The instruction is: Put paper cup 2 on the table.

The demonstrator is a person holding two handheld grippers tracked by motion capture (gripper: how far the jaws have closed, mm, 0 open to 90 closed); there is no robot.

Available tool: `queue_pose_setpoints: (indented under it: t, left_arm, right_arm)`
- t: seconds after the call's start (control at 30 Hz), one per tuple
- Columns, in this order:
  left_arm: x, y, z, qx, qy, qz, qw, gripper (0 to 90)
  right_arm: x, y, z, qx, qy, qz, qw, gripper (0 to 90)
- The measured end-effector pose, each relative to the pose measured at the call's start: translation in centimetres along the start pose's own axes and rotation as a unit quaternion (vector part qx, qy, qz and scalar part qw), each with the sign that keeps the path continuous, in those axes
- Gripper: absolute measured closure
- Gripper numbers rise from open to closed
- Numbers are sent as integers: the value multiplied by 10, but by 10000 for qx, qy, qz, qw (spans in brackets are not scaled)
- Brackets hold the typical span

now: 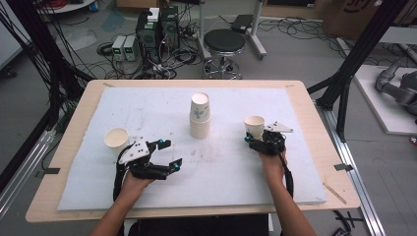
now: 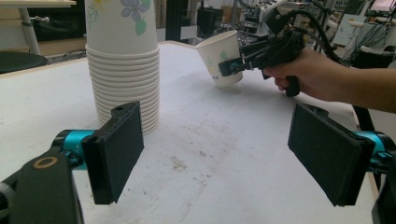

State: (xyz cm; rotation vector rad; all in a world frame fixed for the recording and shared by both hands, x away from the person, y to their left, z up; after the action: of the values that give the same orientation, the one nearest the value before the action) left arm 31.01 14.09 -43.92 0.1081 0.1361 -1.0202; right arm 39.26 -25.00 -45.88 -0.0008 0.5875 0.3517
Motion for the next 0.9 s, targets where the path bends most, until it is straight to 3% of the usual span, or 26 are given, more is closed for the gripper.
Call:
queue_pose_setpoints:
  t: [0.17, 0.33, 0.73, 0.9]
  left_arm:
    - [-1, 2, 0, -21, 27, 71, 10000, 180]
    - [-1, 2, 0, -26, 40, 113, 9999, 180]
    - [-1, 3, 0, -72, 44, 133, 9999, 180]
    - [-1, 3, 0, -79, 32, 138, 9999, 180]
  right_arm:
    - [-9, -6, -4, -257, 192, 124, 9994, 340]
    - [-15, -12, -9, -243, 408, 242, 9986, 339]
    - [-18, -14, -13, -231, 338, 290, 9987, 313]
    - [-24, -18, -15, -48, 187, 326, 9993, 223]
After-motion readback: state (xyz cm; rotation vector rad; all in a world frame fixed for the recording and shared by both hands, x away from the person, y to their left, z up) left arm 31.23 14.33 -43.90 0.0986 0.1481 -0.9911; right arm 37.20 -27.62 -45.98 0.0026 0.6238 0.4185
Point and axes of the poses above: each handheld gripper's, and its own axes: x roughly forward along the jaws, z roughly out of its top, y roughly to its left, the point moved 2 cm from there along x, roughly forward along the jaws, and after that the axes turned 8 degrees about x, right-handed, at the moved point
